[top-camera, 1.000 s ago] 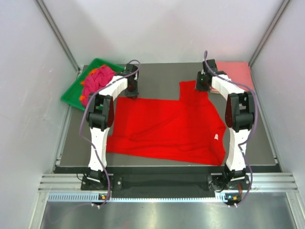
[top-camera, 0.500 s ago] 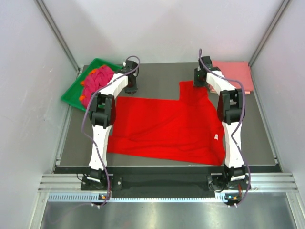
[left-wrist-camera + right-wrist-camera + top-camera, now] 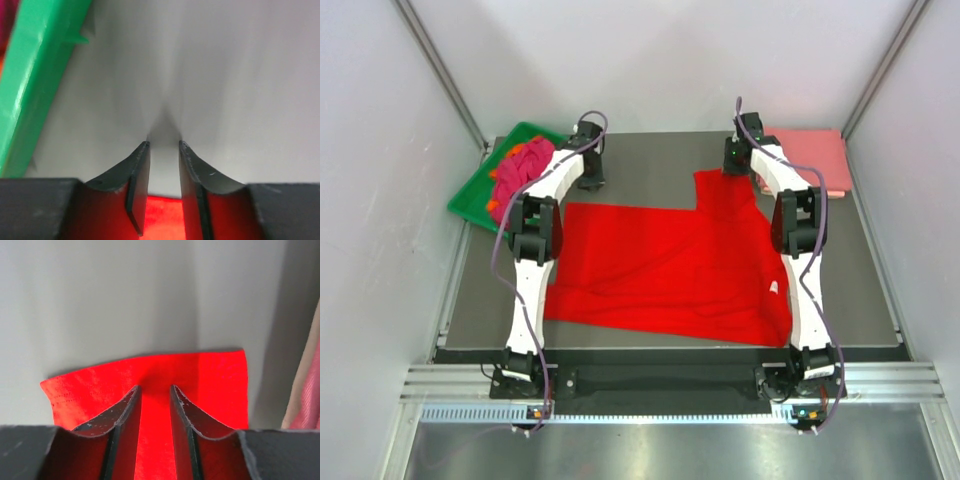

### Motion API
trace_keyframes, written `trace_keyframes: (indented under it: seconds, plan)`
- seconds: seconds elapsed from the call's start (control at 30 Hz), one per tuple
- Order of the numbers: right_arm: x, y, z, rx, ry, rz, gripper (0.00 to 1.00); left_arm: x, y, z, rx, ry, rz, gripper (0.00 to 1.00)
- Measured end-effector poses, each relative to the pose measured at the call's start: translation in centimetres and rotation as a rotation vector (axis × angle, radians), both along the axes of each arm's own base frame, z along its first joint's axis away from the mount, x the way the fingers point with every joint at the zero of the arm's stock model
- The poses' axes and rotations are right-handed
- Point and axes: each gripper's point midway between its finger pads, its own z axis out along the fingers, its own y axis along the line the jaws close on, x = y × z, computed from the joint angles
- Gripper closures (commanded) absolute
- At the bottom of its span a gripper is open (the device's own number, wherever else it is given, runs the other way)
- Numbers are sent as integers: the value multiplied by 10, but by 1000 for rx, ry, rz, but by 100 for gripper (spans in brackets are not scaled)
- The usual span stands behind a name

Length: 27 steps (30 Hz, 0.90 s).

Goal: Fold and stack the t-shirts
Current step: Fold the tshirt

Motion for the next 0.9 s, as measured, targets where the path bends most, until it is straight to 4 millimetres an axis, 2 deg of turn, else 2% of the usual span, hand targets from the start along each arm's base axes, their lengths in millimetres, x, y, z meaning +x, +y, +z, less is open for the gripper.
trace_keyframes:
  seconds: [0.13,0.27,0.37,0.47,0.57,0.6,0.63,0.67,0.77,0.83,0.9]
  plan:
    - [-4,1,2,11,-6,-5,68,-21,-1,8,-13,33,-28,59]
    - [-8,0,17,13,-19,-4,66,-40,1,38,-7,23,-58,57]
    - [-12,-1,43,16,-47,-1,66,-49,1,63,-6,1,-73,57]
    - [-31,-5,74,13,-50,-9,67,-67,0,79,-14,-4,-85,57]
    - [-64,-15,99,3,-33,-42,67,-96,-4,82,-26,16,-110,56]
    - [-85,-20,104,-2,-16,-61,68,-107,-5,73,-30,43,-119,56]
    - [-102,-24,106,-7,5,-70,68,-120,-12,77,-44,41,-143,57]
    - [-128,-29,106,-13,36,-83,67,-132,-19,72,-60,63,-166,57]
    - [-189,-45,95,-38,116,-112,67,-149,-37,60,-97,107,-220,57]
    - [-223,-58,79,-49,162,-132,66,-153,-50,52,-115,128,-252,57]
    - [-249,-76,61,-58,215,-164,66,-153,-58,44,-125,143,-270,57]
